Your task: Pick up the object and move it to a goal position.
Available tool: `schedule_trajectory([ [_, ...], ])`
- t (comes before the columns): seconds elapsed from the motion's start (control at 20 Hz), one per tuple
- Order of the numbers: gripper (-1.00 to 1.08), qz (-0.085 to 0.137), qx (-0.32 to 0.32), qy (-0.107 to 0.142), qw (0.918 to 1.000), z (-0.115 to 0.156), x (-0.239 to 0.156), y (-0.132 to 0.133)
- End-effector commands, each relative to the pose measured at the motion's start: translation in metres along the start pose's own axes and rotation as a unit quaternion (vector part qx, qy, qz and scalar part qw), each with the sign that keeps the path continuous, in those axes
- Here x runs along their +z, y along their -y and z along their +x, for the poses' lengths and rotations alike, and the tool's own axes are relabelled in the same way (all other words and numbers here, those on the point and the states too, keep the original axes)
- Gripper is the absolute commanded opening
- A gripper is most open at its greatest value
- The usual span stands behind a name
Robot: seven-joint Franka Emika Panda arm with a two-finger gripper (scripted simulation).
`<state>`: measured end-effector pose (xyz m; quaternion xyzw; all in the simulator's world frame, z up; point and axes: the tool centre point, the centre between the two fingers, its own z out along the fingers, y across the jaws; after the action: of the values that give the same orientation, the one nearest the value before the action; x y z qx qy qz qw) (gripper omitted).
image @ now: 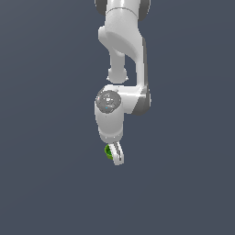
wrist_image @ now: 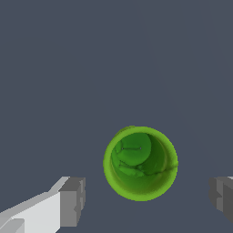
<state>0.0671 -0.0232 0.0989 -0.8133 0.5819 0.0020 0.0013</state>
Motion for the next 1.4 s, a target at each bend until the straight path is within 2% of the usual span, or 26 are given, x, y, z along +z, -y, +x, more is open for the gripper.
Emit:
schedule_trajectory([
  [0.0, 1.00, 0.000, 0.018, -0.001, 0.9998, 0.001, 0.003, 0.001],
  [0.6, 1.00, 0.000, 0.038, -0.002, 0.9993, 0.002, 0.010, 0.003],
  [1.05, 1.00, 0.000, 0.040, -0.002, 0.9992, 0.003, 0.051, 0.002],
  [1.35, 1.00, 0.000, 0.040, -0.002, 0.9992, 0.003, 0.056, 0.003],
])
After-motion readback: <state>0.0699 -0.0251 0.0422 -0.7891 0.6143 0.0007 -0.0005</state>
